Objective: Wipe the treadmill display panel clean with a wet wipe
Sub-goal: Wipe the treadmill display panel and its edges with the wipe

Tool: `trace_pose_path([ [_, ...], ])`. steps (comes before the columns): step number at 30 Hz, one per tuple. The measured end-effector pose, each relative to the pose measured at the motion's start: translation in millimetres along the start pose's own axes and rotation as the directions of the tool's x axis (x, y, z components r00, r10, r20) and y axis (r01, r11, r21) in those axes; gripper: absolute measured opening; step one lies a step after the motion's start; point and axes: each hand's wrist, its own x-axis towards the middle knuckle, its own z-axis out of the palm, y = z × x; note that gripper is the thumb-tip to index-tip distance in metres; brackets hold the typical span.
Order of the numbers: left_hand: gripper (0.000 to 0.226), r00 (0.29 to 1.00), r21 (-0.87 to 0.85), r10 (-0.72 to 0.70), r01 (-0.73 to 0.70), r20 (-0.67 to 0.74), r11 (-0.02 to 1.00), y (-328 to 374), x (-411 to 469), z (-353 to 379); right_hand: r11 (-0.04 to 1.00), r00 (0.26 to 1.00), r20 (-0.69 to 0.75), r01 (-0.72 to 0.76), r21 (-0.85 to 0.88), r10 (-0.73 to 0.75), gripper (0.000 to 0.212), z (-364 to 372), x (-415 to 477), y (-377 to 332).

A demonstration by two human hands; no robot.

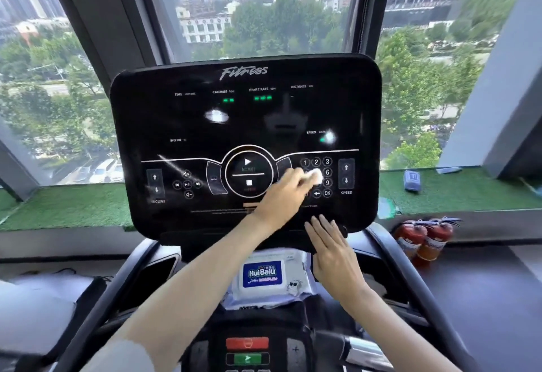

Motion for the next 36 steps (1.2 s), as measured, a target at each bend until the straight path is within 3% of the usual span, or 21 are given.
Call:
trace_pose_path([
  [2,0.057,0.918,0.035,0.317,-0.334,0.239,0.942,-4,-3,-3,0.999,1.0,0.01,-0.017,0.043,0.016,0.056,-6,3,1],
  [3,0.056,0.9,0.053,0.352,-0.377,0.258,0.925,-13,5,-8,0.998,1.0,0.014,-0.019,0.063,0.019,0.056,-8,4,2],
  [4,0.052,0.927,0.055,0.298,-0.318,0.229,0.946,-20,16,-16,0.996,1.0,0.018,-0.018,0.082,0.017,0.056,-10,5,3],
  [6,0.041,1.0,0.016,-0.019,0.019,0.02,1.0,-33,44,-30,0.994,1.0,0.017,-0.013,0.108,0.011,0.055,-12,5,3],
  [8,0.047,0.954,-0.02,-0.235,0.235,-0.189,0.972,-32,70,-32,0.992,1.0,0.01,-0.013,0.124,0.011,0.055,-13,4,3],
  [10,0.047,0.923,-0.013,-0.321,0.326,-0.213,0.945,-10,82,-25,0.992,1.0,0.007,-0.009,0.128,0.008,0.054,-13,4,2],
  [11,0.038,0.941,-0.015,-0.312,0.313,-0.135,0.95,6,84,-19,0.992,1.0,0.013,-0.008,0.123,0.007,0.055,-14,5,2],
  [13,0.027,0.982,-0.042,-0.047,0.056,0.183,0.998,28,66,-6,0.994,1.0,0.018,-0.012,0.112,0.01,0.056,-14,5,3],
  [15,0.03,0.847,-0.052,0.344,-0.354,0.405,0.934,34,41,4,0.995,1.0,0.019,-0.02,0.1,0.018,0.053,-15,5,2],
  [16,0.03,0.783,-0.069,0.434,-0.453,0.446,0.889,25,35,0,0.995,0.999,0.026,-0.021,0.093,0.019,0.053,-15,5,2],
  [18,0.029,0.79,-0.037,0.432,-0.464,0.435,0.885,0,42,-13,0.995,0.999,0.043,-0.018,0.101,0.013,0.053,-16,5,3],
  [20,0.033,0.918,0.077,0.301,-0.33,0.259,0.941,-19,63,-27,0.993,0.999,0.052,-0.013,0.116,0.007,0.055,-16,5,3],
  [21,0.031,0.987,0.08,0.109,-0.119,0.121,0.99,-24,75,-35,0.993,0.999,0.054,-0.014,0.12,0.007,0.056,-15,5,4],
  [23,0.029,0.976,0.018,-0.182,0.185,-0.118,0.983,-18,94,-36,0.992,0.999,0.052,-0.018,0.124,0.011,0.055,-15,5,4],
  [25,0.02,0.955,-0.001,-0.28,0.281,-0.103,0.96,4,94,-25,0.991,0.999,0.048,-0.017,0.134,0.011,0.053,-15,5,5],
  [27,0.018,0.995,-0.032,-0.02,0.023,0.095,0.999,24,70,-4,0.99,0.999,0.039,-0.019,0.137,0.013,0.051,-15,6,5],
  [29,0.012,0.872,-0.056,0.309,-0.312,0.38,0.949,32,37,-2,0.99,1.0,0.016,-0.018,0.136,0.016,0.05,-15,8,5],
  [30,0.021,0.799,-0.029,0.43,-0.462,0.421,0.886,23,24,-2,0.991,1.0,0.006,-0.015,0.135,0.015,0.05,-16,8,4],
  [32,0.035,0.776,0.075,0.477,-0.55,0.412,0.832,-9,15,-11,0.991,1.0,-0.013,-0.002,0.132,0.004,0.047,-16,7,5],
  [34,0.034,0.897,0.16,0.318,-0.378,0.307,0.912,-40,26,-33,0.991,1.0,-0.023,0.005,0.131,-0.002,0.05,-15,7,5],
  [36,0.037,0.997,0.199,0.074,-0.074,0.01,0.977,-64,42,-52,0.992,0.999,-0.045,-0.011,0.126,0.017,0.048,-14,10,4],
])
